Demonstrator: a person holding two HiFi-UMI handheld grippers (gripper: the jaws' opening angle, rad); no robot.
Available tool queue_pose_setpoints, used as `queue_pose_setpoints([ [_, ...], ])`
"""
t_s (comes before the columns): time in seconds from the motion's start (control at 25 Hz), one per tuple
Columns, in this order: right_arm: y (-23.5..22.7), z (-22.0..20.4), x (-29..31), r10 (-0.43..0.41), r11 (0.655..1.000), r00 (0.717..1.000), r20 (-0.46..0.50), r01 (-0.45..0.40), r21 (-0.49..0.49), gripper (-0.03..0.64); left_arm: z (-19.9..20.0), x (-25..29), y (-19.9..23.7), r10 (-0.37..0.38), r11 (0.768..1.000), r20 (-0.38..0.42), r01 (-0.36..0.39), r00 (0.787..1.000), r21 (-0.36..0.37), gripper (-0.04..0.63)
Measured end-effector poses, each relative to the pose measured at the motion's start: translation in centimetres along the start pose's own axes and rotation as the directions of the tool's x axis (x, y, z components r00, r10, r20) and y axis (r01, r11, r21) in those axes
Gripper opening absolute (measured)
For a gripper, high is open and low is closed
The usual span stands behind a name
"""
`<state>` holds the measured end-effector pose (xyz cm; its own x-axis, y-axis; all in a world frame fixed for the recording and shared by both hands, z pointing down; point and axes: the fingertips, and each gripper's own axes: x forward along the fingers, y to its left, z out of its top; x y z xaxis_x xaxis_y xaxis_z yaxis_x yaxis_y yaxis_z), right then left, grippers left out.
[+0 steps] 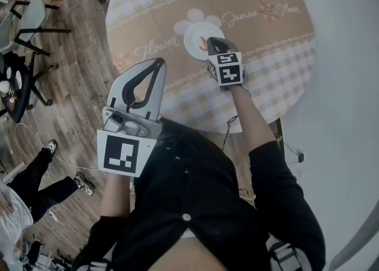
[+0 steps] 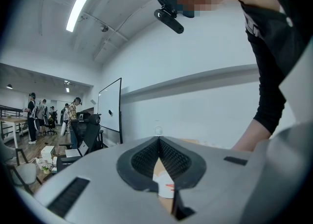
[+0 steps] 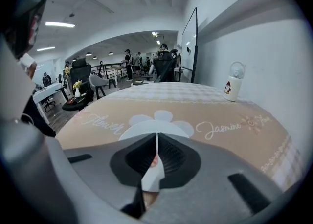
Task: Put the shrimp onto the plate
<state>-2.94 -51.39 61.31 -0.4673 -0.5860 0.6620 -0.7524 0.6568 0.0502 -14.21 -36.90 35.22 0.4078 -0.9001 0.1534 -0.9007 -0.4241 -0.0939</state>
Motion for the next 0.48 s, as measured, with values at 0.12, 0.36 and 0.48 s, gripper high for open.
queue_pose_setpoints([
  [0.12, -0.2, 0.8, -1.5, -0.016, 1.0, 0.999, 0.051, 0.015, 0.019, 0.005, 0.3, 0.1, -0.2, -0.007, 1.0, 0.003, 0.007, 1.0, 0.007, 0.003],
  [0.36, -0.3, 2.0, -4.6, -0.035, 0.999, 0.991, 0.128, 0.031, 0.029, 0.003, 1.0, 0.2, -1.1, -0.022, 1.0, 0.017, 0.022, 1.0, 0.014, 0.003],
  [0.48, -0.1, 2.5, -6.3, -0.045, 0.999, 0.986, 0.16, 0.04, 0.032, 0.003, 1.3, 0.2, -1.8, -0.033, 0.999, 0.025, 0.033, 0.999, 0.017, 0.003],
])
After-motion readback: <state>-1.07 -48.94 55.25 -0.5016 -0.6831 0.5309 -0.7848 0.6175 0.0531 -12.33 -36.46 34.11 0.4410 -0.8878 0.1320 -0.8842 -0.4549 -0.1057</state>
